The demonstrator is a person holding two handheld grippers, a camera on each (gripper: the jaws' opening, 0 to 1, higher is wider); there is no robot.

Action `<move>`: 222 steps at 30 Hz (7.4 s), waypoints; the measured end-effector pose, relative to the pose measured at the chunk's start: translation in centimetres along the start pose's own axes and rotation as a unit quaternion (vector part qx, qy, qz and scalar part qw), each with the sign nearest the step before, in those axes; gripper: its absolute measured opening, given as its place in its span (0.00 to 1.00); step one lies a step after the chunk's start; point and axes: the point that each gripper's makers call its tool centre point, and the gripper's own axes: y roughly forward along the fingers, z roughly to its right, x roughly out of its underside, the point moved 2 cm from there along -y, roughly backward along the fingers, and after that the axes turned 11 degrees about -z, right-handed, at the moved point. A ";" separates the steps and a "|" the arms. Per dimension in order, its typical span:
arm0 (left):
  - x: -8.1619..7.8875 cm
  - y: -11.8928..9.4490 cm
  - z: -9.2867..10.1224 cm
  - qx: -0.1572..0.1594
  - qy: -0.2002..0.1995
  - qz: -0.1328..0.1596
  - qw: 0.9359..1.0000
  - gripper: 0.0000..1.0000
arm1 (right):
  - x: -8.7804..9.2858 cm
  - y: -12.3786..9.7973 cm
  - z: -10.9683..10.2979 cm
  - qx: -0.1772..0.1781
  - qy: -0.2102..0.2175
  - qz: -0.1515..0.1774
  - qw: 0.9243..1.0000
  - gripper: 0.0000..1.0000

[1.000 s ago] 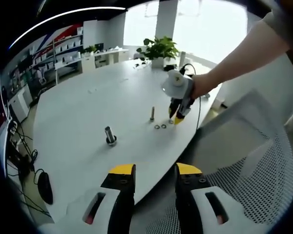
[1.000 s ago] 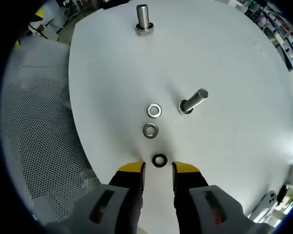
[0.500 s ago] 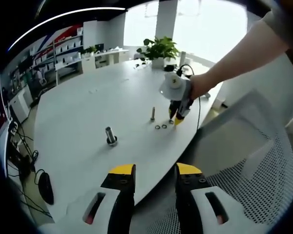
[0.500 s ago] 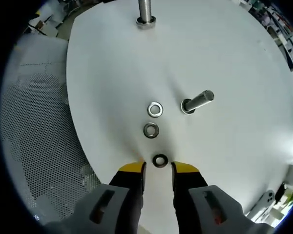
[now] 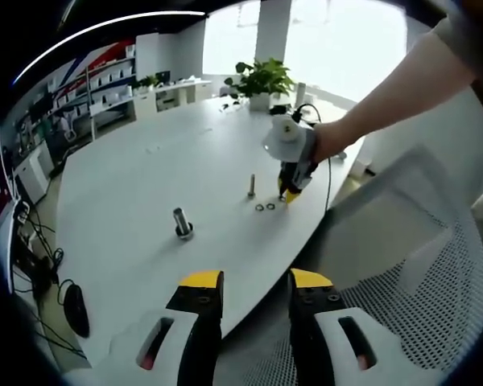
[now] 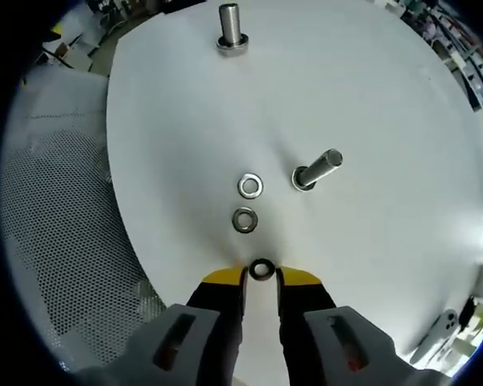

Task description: Place the washer onto the threaded stud by aligning its center hole with the stud, sliding it down to the base, and recovering from edge contact or off-axis alignment until the washer reaches the visible bottom stop.

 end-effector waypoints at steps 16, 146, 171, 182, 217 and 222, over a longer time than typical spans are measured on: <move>0.1 0.2 0.0 0.000 0.002 -0.007 1.000 0.30 | -0.3 0.0 -0.2 0.021 0.048 -0.016 0.998 0.15; 0.2 -0.4 -1.1 -0.031 -0.008 0.000 0.999 0.29 | -3.1 -2.9 1.5 0.033 0.119 0.097 0.988 0.19; 0.4 -0.5 -1.7 -0.049 -0.016 -0.004 0.999 0.30 | -3.4 -0.5 -1.5 0.005 0.098 0.090 0.991 0.21; 0.3 -0.4 -1.6 -0.049 -0.010 -0.007 0.999 0.30 | -3.8 -0.3 -1.1 0.002 0.069 0.063 0.996 0.16; 0.3 -0.6 -1.6 -0.054 -0.006 0.000 0.999 0.28 | -3.6 -0.2 -1.4 0.023 0.092 0.068 0.993 0.15; 0.2 -0.5 -1.4 -0.047 -0.001 -0.001 0.999 0.29 | -3.8 -0.3 -1.7 0.029 0.066 0.057 0.996 0.15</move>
